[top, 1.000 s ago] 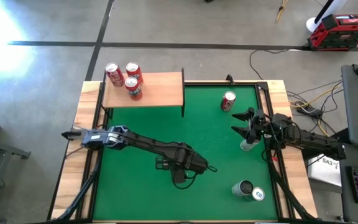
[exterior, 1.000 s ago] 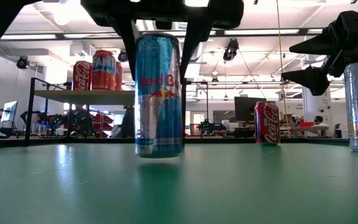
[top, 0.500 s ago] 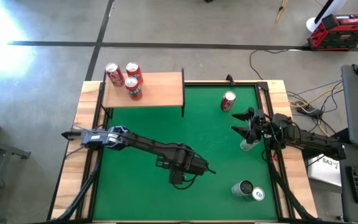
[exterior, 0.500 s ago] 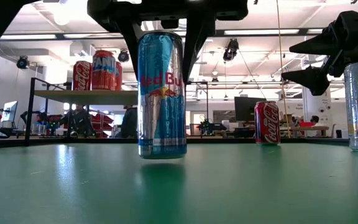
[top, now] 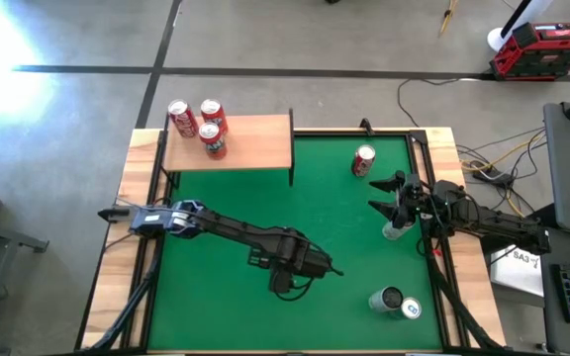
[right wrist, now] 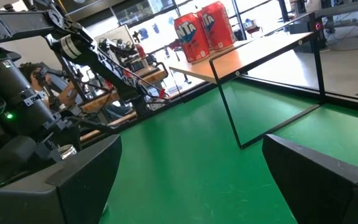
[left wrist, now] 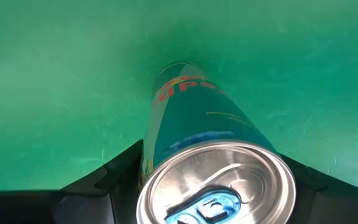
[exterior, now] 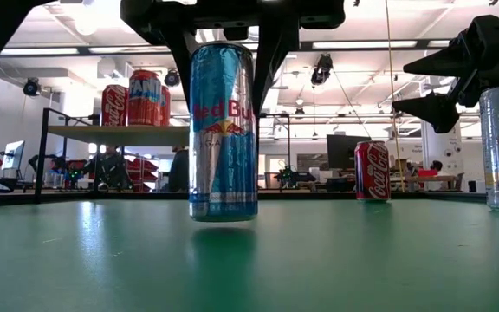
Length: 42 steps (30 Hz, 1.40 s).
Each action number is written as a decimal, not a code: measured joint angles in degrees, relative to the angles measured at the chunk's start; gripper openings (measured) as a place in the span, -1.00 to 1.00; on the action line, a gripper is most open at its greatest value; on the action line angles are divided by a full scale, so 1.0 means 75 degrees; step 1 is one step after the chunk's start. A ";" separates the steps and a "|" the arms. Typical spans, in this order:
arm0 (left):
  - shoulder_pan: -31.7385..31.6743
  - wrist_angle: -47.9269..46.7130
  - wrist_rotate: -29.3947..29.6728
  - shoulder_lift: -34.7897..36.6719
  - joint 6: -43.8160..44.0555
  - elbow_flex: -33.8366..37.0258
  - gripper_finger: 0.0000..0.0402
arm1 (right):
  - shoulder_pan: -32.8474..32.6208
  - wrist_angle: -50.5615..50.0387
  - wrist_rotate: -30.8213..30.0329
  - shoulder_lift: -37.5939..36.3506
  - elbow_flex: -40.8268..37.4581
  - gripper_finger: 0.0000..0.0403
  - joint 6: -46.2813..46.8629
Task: Place canned beverage on shelf
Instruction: Put the left blue soda can on the shelf
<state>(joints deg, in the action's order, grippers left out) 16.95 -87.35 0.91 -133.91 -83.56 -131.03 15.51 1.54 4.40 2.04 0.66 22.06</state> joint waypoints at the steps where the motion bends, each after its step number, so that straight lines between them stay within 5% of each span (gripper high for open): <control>1: 0.0000 -0.0001 -0.0079 0.0000 -0.0002 0.0005 0.19 | 0.0002 0.0000 0.0000 0.0000 0.0000 0.90 0.0000; 16: -0.0035 0.0000 -0.0213 0.0000 0.0217 0.0045 0.30 | 0.0002 0.0001 0.0000 0.0000 -0.0001 0.90 0.0000; 28: -0.0047 -0.0009 -0.0213 0.0015 0.1000 0.0045 0.59 | 0.0001 0.0000 0.0000 0.0002 -0.0001 0.90 0.0000; 35: -0.0038 0.0048 -0.0211 0.0015 0.3258 -0.0025 0.95 | 0.0003 0.0000 0.0000 0.0002 0.0000 0.90 0.0000; 42: -0.0048 0.0005 -0.0144 0.0039 0.6364 -0.0535 0.97 | 0.0000 0.0000 0.0000 0.0000 -0.0002 0.90 0.0000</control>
<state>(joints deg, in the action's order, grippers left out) 16.59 -87.31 -0.17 -133.62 -35.83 -135.04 15.51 1.54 4.40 2.05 0.65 22.06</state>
